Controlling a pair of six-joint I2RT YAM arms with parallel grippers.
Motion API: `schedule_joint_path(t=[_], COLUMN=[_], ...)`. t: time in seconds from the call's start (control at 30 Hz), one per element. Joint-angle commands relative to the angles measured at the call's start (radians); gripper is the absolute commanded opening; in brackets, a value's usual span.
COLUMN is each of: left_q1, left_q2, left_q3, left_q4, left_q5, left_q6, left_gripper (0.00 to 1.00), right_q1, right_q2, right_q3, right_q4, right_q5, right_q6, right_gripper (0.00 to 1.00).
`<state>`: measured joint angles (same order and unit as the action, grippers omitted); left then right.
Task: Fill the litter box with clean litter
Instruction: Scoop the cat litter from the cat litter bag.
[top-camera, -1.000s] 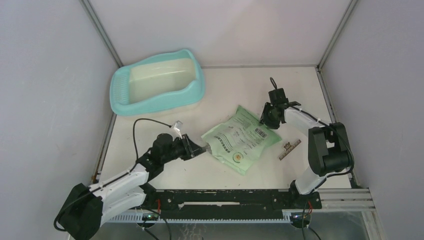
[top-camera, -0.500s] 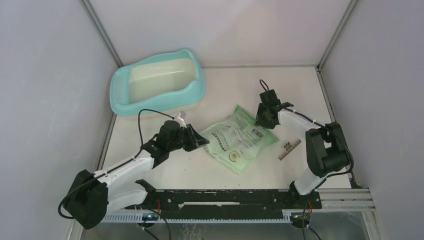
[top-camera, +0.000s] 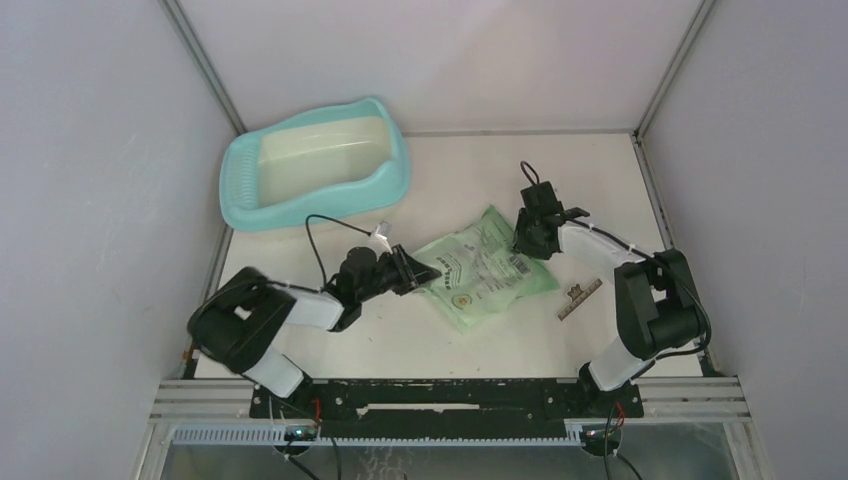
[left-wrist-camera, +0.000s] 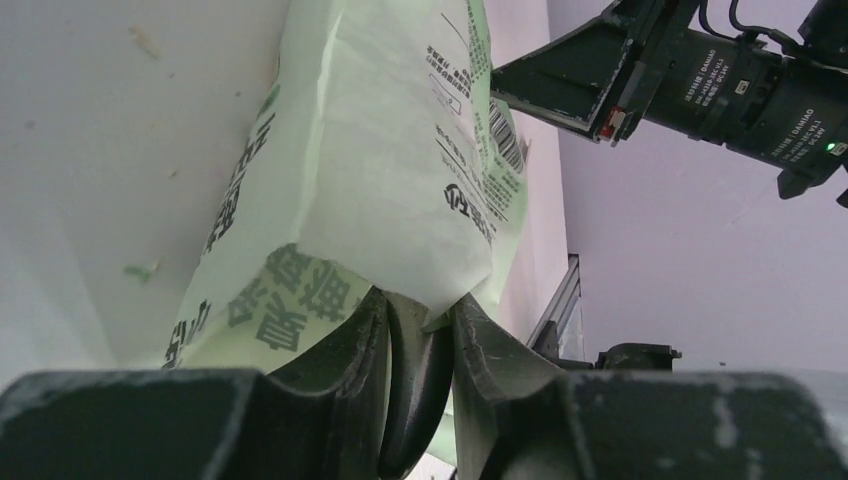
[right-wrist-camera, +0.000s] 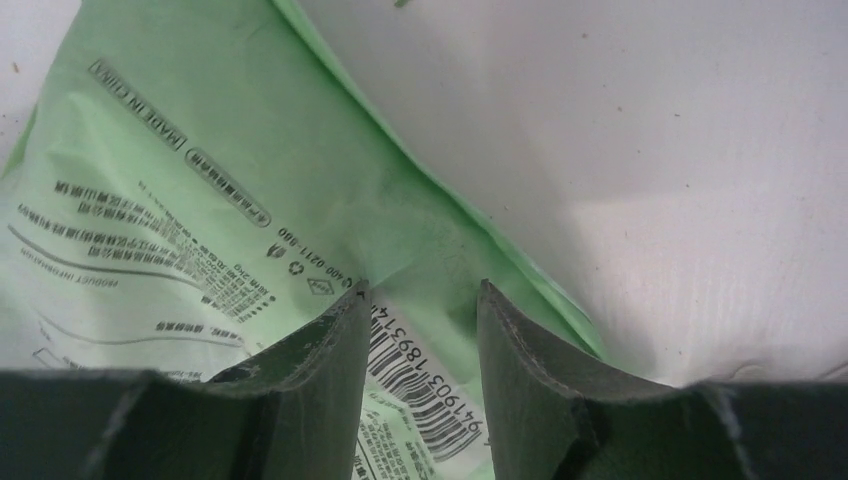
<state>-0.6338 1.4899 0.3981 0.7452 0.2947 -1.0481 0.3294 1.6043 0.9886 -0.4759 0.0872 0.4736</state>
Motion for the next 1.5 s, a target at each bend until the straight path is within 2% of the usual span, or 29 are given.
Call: schedule_joint_path(t=[0.0,0.1,0.23,0.4,0.53,1.07,1.47], left_q1=[-0.036,-0.04,-0.064,-0.072,-0.058,-0.07,-0.07], left_q2=[0.203,0.294,0.323,0.32,0.261,0.029,-0.048], left_q3=[0.035,0.06,0.117,0.155,0.059,-0.272,-0.38], left_q4=[0.481,0.591,0.604,0.627,0.646,0.663,0.678], left_q5=[0.107,0.135,0.172,0.228,0.234,0.18,0.155], left_q6=[-0.084,-0.13,-0.153,-0.197,-0.192,-0.144,-0.112], left_gripper=[0.14,0.14,0.14,0.14,0.15,0.14,0.13], right_q1=[0.023,0.008,-0.012,-0.004,0.009,0.064,0.068], right_q2=[-0.029,-0.058,-0.15,-0.287,-0.362,-0.421,-0.447], right_q3=[-0.016,-0.022,-0.026,-0.031,-0.07,-0.159,-0.159], right_q4=[-0.021,-0.031,-0.053,-0.105,-0.114,-0.09,-0.092], right_q5=[-0.076,-0.076,-0.076,-0.159,-0.238,-0.232,-0.235], right_q6=[0.001,-0.005,-0.017,-0.025,-0.009,0.025,0.028], right_gripper=[0.5,0.5,0.51,0.51,0.51,0.51,0.51])
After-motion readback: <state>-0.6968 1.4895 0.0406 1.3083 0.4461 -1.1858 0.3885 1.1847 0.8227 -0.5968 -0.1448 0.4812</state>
